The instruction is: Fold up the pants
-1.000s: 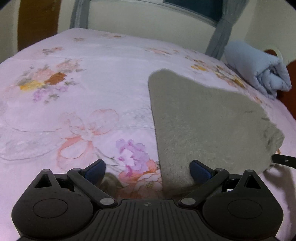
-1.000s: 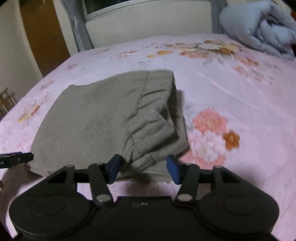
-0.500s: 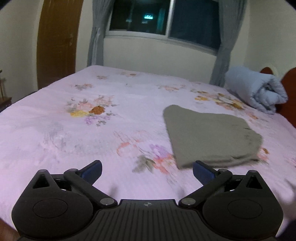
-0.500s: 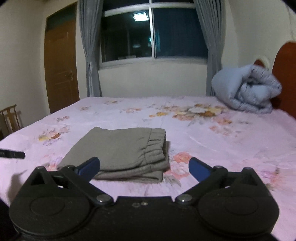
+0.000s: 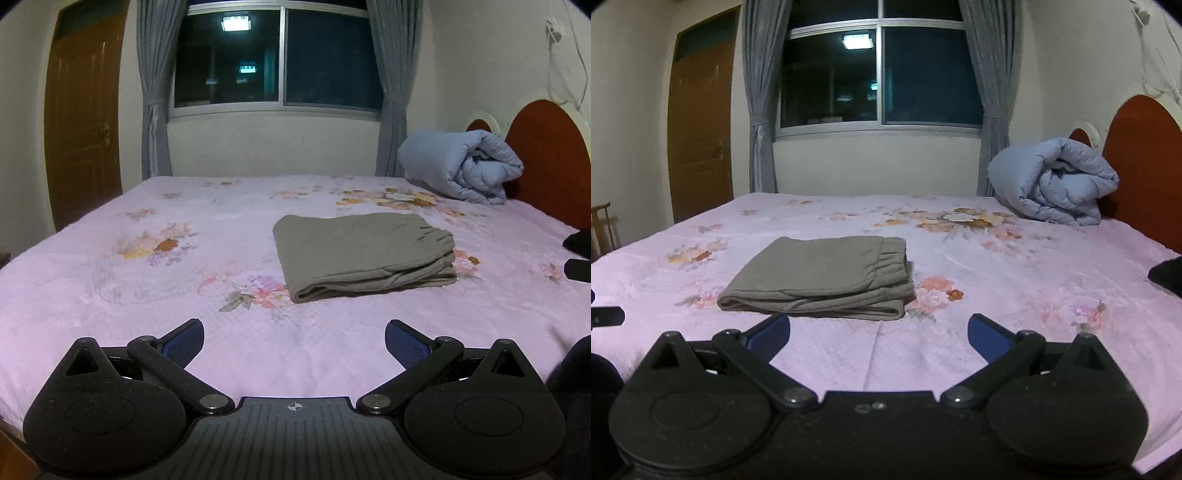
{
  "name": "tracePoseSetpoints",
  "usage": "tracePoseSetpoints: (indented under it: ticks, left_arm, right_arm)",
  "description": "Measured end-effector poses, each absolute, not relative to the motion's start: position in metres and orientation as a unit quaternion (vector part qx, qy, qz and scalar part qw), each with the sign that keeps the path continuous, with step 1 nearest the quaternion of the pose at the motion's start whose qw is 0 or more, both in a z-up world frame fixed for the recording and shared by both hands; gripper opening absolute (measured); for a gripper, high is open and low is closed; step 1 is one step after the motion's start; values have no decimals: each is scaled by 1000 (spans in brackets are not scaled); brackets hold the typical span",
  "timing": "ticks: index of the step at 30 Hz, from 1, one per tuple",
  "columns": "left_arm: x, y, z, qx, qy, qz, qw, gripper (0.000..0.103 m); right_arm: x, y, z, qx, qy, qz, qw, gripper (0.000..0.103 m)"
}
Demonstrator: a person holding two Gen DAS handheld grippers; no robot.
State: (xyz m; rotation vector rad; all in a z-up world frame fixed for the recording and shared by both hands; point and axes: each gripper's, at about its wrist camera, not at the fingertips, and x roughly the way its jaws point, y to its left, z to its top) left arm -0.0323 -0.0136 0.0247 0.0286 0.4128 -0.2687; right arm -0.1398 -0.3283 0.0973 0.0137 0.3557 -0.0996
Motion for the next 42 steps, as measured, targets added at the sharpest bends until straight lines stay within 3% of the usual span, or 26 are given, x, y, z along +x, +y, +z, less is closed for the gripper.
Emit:
tracePoseSetpoints:
  ticks: [42]
  left_arm:
    - [-30, -18, 22, 2, 197, -141, 970, 103]
  right_arm:
    - [-140, -325, 91, 19, 185, -59, 981, 97]
